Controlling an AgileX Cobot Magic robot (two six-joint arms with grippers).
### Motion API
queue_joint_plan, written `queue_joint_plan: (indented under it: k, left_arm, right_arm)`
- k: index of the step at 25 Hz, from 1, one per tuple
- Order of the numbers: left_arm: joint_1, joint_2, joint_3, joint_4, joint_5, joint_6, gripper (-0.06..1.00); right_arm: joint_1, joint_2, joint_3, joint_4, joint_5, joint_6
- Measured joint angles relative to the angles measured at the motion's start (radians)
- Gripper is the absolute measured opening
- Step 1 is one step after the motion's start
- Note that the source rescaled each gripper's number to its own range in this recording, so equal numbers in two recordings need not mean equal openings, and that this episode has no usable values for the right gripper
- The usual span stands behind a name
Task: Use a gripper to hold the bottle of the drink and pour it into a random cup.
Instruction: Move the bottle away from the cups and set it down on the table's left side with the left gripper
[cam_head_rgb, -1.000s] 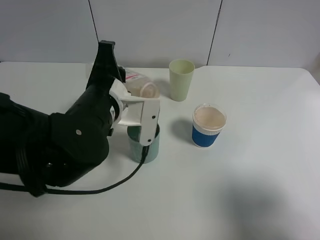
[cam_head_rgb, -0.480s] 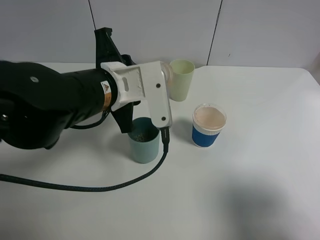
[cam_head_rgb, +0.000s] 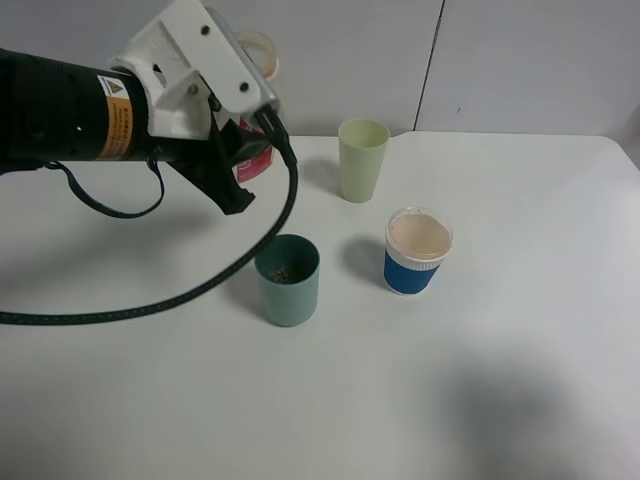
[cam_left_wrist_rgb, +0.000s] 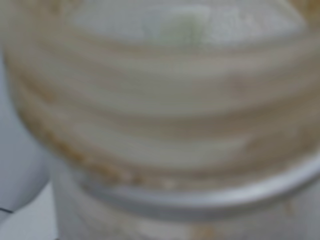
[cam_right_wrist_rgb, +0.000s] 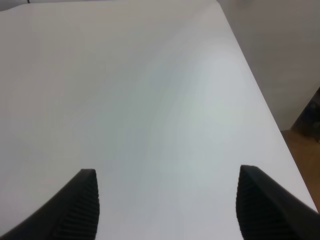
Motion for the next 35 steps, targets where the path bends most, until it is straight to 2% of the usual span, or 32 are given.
queue_joint_plan:
  k: [3,7,9,10,11,13,16,17,20,21,24,27,30,33,35]
  left_arm:
    - [0.095,-0.010,0.000,0.000,-0.067,-0.089,0.00]
    - [0.166,-0.020,0.000,-0.008,-0.079,-0.165,0.00]
    - [0.186,-0.020,0.000,-0.081,-0.091,-0.148,0.00]
    - [0.202,-0.020,0.000,-0.172,-0.098,-0.100,0.00]
    - [0.214,-0.020,0.000,-0.253,-0.103,-0.044,0.00]
    - [0.234,-0.020,0.000,-0.483,-0.115,0.142,0.00]
    - [0.239,-0.020,0.000,-0.813,-0.144,0.516,0.00]
    - [0.239,-0.020,0.000,-0.953,-0.159,0.671,0.00]
    - [0.239,-0.020,0.005,-1.252,-0.174,1.002,0.00]
    - [0.239,-0.020,0.013,-1.335,-0.178,1.083,0.00]
    - [0.239,-0.020,0.056,-1.503,-0.224,1.295,0.00]
    - [0.258,-0.021,0.126,-1.555,-0.330,1.353,0.00]
    - [0.305,-0.016,0.201,-1.532,-0.448,1.320,0.00]
    - [0.371,0.003,0.253,-1.430,-0.521,1.199,0.00]
    - [0.421,0.025,0.272,-1.335,-0.545,1.079,0.00]
  right_arm:
    - [0.000,0.000,0.000,0.000,0.000,0.000]
    - [0.000,0.000,0.000,0.000,0.000,0.000]
    - [0.000,0.000,0.000,0.000,0.000,0.000]
    - [0.000,0.000,0.000,0.000,0.000,0.000]
    - [0.000,0.000,0.000,0.000,0.000,0.000]
    - [0.000,0.000,0.000,0.000,0.000,0.000]
    - [0.000,0.000,0.000,0.000,0.000,0.000]
    - [0.000,0.000,0.000,0.000,0.000,0.000]
    - [0.000,0.000,0.000,0.000,0.000,0.000]
    - [0.000,0.000,0.000,0.000,0.000,0.000]
    - [0.000,0.000,0.000,0.000,0.000,0.000]
    - [0.000,0.000,0.000,0.000,0.000,0.000]
    - [0.000,0.000,0.000,0.000,0.000,0.000]
    - [0.000,0.000,0.000,0.000,0.000,0.000]
    - [0.000,0.000,0.000,0.000,0.000,0.000]
